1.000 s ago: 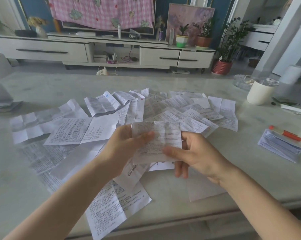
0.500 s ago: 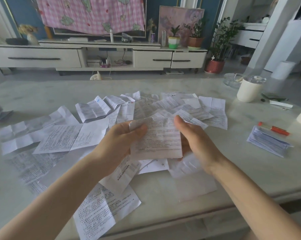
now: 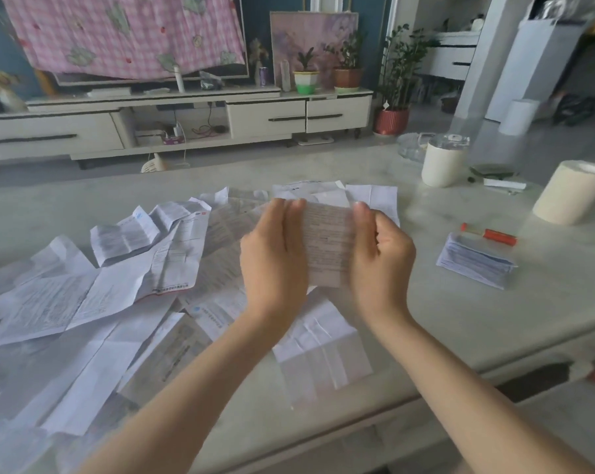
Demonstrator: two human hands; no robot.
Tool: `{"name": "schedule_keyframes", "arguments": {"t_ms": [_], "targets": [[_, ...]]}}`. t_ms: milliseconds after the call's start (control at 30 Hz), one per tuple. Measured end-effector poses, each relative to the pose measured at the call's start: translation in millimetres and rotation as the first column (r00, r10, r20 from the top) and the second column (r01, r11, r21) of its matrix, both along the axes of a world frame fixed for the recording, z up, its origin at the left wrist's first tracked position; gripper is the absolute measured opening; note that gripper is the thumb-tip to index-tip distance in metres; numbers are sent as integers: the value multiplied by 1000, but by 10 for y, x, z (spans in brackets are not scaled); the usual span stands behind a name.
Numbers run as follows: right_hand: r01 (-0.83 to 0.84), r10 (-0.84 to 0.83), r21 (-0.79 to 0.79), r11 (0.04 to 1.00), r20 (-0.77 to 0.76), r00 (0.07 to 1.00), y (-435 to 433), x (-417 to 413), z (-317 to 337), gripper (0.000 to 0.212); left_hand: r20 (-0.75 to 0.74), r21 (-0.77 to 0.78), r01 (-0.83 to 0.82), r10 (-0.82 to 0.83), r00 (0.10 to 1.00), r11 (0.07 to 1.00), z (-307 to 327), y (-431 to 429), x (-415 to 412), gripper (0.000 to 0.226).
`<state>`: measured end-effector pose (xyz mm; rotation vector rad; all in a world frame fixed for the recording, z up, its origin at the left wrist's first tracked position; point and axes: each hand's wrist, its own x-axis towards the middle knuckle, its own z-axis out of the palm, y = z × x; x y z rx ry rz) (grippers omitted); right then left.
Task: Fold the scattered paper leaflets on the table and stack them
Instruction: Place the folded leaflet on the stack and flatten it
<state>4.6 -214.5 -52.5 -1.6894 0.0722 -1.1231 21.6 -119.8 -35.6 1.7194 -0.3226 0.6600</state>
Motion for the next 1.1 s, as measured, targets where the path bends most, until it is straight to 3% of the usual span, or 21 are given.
{"name": "schedule_keyframes", "arguments": {"t_ms": [133, 200, 300, 367, 400, 467, 533, 600, 667, 767, 867, 933, 1033, 1100], "targets": [[42, -43, 75, 996, 11, 999, -217, 49, -40, 48, 84, 119, 9, -19, 996, 993, -20, -221, 120, 39], [100, -100, -1, 995, -17, 995, -373, 26, -61, 50, 78, 191, 45, -61, 995, 981, -61, -358, 164, 36], [204, -214, -164, 965, -51, 975, -665, -52, -93, 48, -42, 284, 151, -145, 989, 947, -69, -631, 215, 36], [226, -254, -165, 960, -172, 952, -956, -87, -96, 29, -100, 351, 225, -202, 974, 909, -16, -916, 277, 40], [216, -243, -129, 968, -264, 933, -1093, -104, -74, 21, -129, 384, 261, -229, 965, 886, 31, -1053, 318, 41], [164, -103, 107, 981, -430, 897, -1372, -170, 0, 6, -206, 418, 337, -273, 940, 844, 106, -1355, 408, 44], [147, 23, 336, 930, -454, 891, -1613, -260, 124, 14, -312, 395, 405, -294, 904, 825, 156, -1657, 467, 41], [181, -14, 378, 908, -405, 914, -1814, -325, 233, 22, -403, 290, 497, -366, 839, 818, 188, -1919, 500, 30], [243, -100, 334, 911, -392, 915, -2042, -334, 240, 25, -450, 206, 561, -431, 782, 802, 211, -2170, 533, 16], [312, -188, 170, 935, -511, 839, -2260, -281, 83, 24, -485, 345, 559, -367, 794, 754, 144, -2346, 620, 12], [298, -237, -31, 954, -686, 688, -2353, -265, -159, 22, -539, 604, 537, -195, 820, 589, -104, -2322, 654, 23], [257, -245, -109, 960, -771, 588, -2367, -258, -313, 21, -567, 671, 553, -138, 812, 494, -324, -2277, 655, 27], [237, -370, -296, 925, -838, 400, -2378, -228, -390, 30, -538, 696, 535, -146, 830, 478, -506, -2230, 633, 19], [222, -440, -383, 896, -832, 338, -2382, -205, -371, 37, -501, 706, 502, -150, 853, 499, -538, -2235, 620, 24]]}}
